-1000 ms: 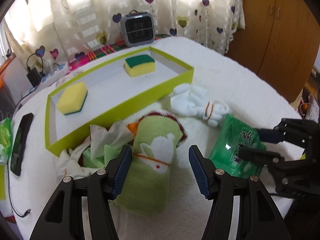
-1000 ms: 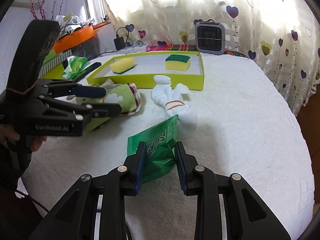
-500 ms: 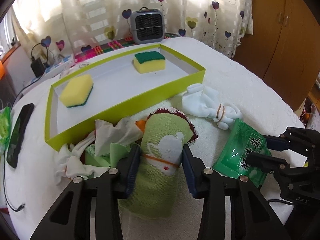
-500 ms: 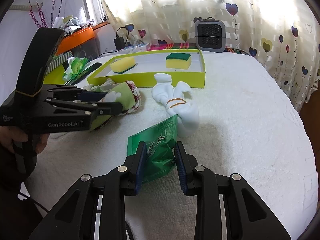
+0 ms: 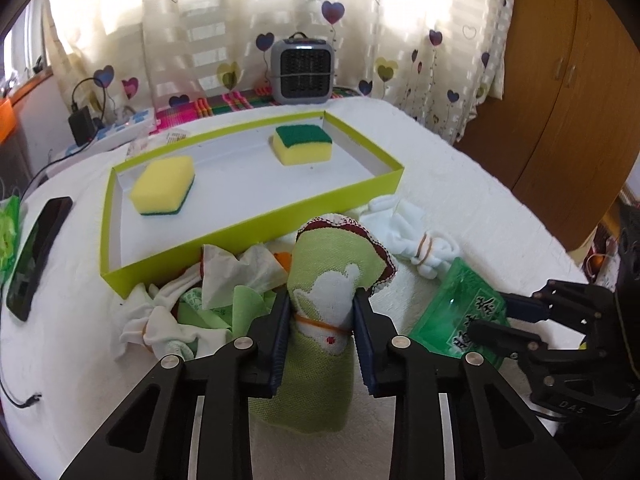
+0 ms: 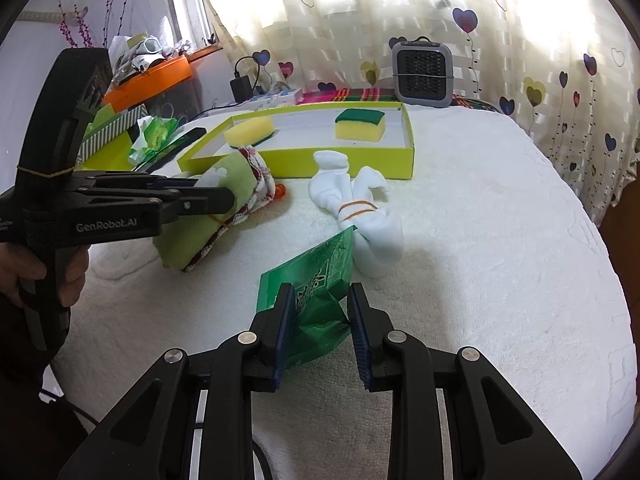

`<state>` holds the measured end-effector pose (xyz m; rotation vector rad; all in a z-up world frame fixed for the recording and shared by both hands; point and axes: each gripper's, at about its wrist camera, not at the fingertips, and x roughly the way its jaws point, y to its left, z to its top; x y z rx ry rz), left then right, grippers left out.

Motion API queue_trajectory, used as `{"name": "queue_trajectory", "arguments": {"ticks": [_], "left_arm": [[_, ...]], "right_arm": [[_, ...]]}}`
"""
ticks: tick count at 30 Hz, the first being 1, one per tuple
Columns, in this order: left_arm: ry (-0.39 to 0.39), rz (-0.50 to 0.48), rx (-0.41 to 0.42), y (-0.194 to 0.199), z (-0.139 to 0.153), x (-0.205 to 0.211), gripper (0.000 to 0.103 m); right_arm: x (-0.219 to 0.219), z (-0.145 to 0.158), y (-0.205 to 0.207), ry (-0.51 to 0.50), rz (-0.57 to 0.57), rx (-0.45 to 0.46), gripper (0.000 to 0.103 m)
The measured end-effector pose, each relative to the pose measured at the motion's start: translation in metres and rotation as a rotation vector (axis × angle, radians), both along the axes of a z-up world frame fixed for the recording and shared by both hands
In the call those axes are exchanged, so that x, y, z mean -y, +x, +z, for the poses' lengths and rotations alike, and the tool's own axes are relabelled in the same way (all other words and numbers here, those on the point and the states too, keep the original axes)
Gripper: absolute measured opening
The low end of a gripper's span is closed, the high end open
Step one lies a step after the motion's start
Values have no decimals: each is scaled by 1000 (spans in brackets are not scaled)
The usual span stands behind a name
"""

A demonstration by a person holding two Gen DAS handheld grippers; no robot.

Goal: Organize soft objects
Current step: 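Lift the towel roll and tea packet and carry both over the box lid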

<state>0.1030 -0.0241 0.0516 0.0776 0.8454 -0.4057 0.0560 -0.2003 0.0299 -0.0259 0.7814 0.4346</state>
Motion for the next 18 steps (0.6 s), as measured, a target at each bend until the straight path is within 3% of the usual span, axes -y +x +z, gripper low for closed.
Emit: {"name": "queue_trajectory", "arguments": {"ticks": [18], "left_arm": [[-196, 40, 31, -4, 47, -24, 28]], "right_arm": [[10, 33, 6, 68, -35, 83, 26]]}}
